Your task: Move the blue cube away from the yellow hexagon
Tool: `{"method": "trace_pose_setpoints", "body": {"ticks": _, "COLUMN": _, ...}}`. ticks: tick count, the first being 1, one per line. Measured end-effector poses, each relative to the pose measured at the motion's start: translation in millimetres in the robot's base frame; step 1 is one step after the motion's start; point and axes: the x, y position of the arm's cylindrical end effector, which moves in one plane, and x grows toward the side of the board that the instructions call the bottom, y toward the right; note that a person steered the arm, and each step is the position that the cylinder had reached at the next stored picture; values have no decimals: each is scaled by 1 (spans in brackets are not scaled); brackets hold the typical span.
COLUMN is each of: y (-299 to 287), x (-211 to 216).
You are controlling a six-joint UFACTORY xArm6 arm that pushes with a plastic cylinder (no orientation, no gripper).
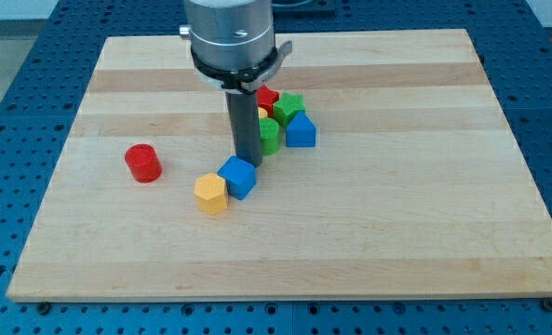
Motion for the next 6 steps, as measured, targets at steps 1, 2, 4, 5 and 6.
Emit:
{"method": "trace_pose_setpoints", "body": {"ticks": 1, "y": 31, "x": 0}}
{"method": "trace_pose_setpoints", "body": {"ticks": 2, "y": 58, "x": 1}}
{"method": "trace_pose_setpoints", "body": {"ticks": 4, "y": 17, "x": 55}}
{"method": "trace_pose_setpoints", "body": {"ticks": 5, "y": -24, "x": 37}}
{"method": "trace_pose_setpoints", "body": {"ticks": 6, "y": -29, "x": 1}}
